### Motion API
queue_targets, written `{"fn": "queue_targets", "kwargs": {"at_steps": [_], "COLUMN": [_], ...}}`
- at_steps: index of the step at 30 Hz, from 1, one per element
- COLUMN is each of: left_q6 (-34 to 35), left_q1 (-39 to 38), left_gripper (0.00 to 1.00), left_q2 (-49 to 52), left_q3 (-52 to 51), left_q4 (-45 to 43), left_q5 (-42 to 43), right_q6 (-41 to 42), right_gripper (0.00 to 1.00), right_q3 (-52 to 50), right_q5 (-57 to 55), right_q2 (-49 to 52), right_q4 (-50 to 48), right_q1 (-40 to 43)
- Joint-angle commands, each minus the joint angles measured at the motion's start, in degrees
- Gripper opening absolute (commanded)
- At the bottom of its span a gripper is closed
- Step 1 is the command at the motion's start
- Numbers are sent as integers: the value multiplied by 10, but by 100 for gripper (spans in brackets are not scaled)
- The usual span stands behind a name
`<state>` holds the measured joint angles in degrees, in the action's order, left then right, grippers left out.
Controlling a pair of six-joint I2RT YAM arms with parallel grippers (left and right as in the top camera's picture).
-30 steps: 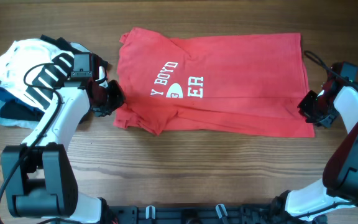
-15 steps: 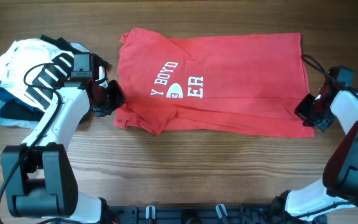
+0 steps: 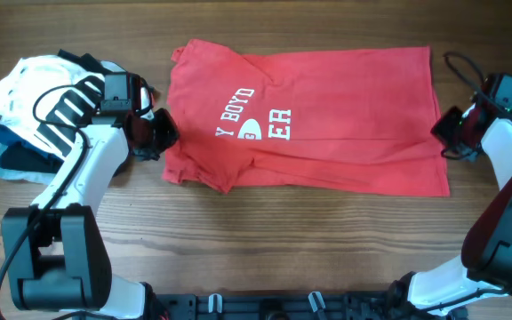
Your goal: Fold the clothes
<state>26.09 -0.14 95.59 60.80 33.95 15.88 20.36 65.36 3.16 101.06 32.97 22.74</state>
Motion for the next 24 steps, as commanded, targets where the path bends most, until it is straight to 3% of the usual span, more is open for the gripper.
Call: {"fn": "queue_targets", "kwargs": {"at_steps": [1,7,8,9,10,11,13,14,16,19,22,24], "left_q6": [3,4,10,26,39,50,61,61,61,36,-32,-56], "left_q1": [3,3,3,3,3,3,3,3,2,-17,-71,-109], "left_gripper": [4,6,14,29,51,62,71,71,59,50,49,50], "left_q2": [5,5,5,5,5,5,5,5,5,5,5,5], "left_q3": [-1,-1,-1,-1,-1,-1,-1,-1,-1,-1,-1,-1], "left_q4": [-34,-89,-99,-114,-126,-131,-129,-120,-89,-41,-5,9], "left_q5": [1,1,1,1,1,2,18,35,81,152,135,74], "right_q6": [27,24,23,21,21,21,21,18,5,0,-3,-9], "right_gripper": [4,4,4,4,4,4,4,4,4,4,4,4], "right_q3": [10,9,9,9,9,9,9,9,9,9,3,-4], "right_q5": [19,19,19,18,19,19,18,18,18,18,18,18], "right_q2": [7,7,7,7,7,7,7,7,8,8,8,8], "right_q4": [-16,-27,-29,-30,-29,-27,-25,-25,-25,-21,-17,-16], "right_q1": [-3,-3,-3,-3,-3,-3,-3,-3,-3,-4,-4,-4]}}
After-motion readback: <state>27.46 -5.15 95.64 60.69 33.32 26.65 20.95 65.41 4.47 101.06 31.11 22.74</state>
